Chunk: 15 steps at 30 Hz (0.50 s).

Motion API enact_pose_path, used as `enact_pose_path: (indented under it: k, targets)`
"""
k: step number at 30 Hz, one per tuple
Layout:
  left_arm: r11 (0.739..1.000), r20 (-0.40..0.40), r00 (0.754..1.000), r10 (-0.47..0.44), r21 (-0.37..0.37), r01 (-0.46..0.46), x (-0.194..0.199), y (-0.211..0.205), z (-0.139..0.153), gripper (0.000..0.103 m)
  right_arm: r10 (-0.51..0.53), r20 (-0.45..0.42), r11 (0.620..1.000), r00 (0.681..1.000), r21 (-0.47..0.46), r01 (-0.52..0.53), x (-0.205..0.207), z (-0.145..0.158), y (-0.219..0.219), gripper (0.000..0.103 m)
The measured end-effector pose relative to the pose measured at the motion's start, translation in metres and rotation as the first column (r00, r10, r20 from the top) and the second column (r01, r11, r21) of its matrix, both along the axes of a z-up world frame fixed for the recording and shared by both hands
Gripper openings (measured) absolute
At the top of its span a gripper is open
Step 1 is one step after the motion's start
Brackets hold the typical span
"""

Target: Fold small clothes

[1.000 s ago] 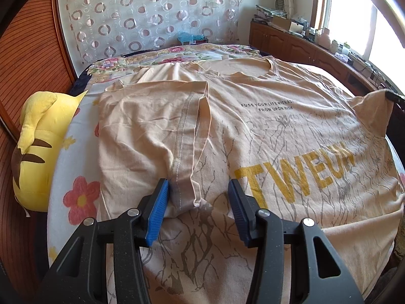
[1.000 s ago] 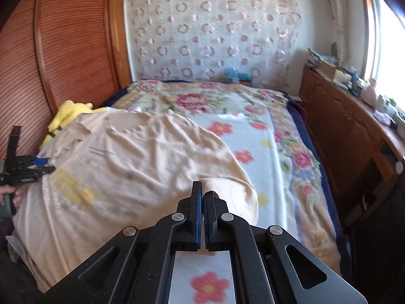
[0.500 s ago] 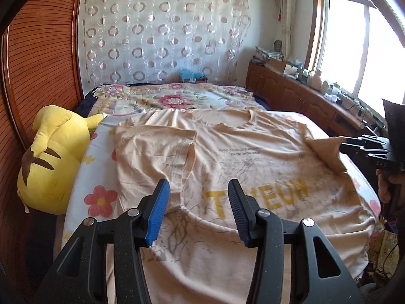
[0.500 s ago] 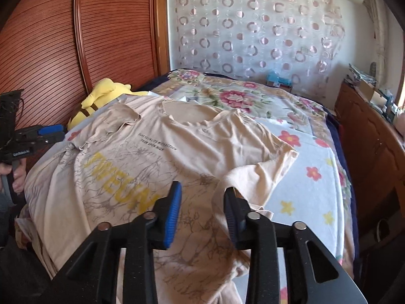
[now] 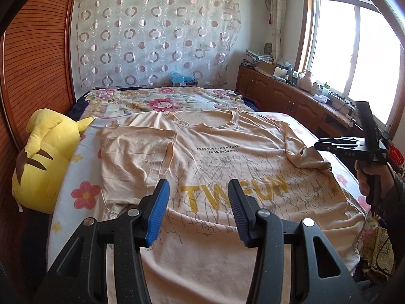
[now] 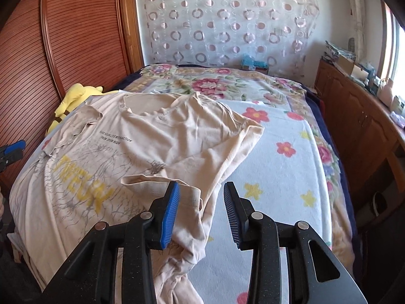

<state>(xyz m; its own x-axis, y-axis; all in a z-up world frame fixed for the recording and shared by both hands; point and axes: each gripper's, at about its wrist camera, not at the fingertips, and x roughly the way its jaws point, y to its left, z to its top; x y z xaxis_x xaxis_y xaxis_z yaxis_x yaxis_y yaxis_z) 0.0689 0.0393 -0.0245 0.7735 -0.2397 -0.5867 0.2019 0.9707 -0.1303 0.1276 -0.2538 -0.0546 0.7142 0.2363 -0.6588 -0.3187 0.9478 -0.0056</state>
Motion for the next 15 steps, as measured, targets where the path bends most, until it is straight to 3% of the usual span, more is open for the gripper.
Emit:
enact_pose_path:
  k: [8, 12, 15]
  targets:
    - [1.0, -0.022, 1.0, -0.011, 0.006, 0.011, -0.001, -0.005, -0.008, 0.049, 0.019, -0.061, 1.0, 0.998, 0.0, -0.019, 0.003, -0.015, 0.008, 0.038]
    - [1.0, -0.027, 1.0, -0.011, 0.007, 0.011, -0.002, -0.006, -0.011, 0.049, 0.055, -0.016, 0.998, 0.998, 0.015, -0.055, -0.007, -0.007, 0.006, 0.009]
    - [1.0, -0.023, 1.0, -0.012, 0.005, 0.012, -0.003, -0.007, -0.01, 0.049, 0.108, -0.002, 0.994, 0.994, 0.03, -0.108, -0.018, -0.003, 0.009, 0.004]
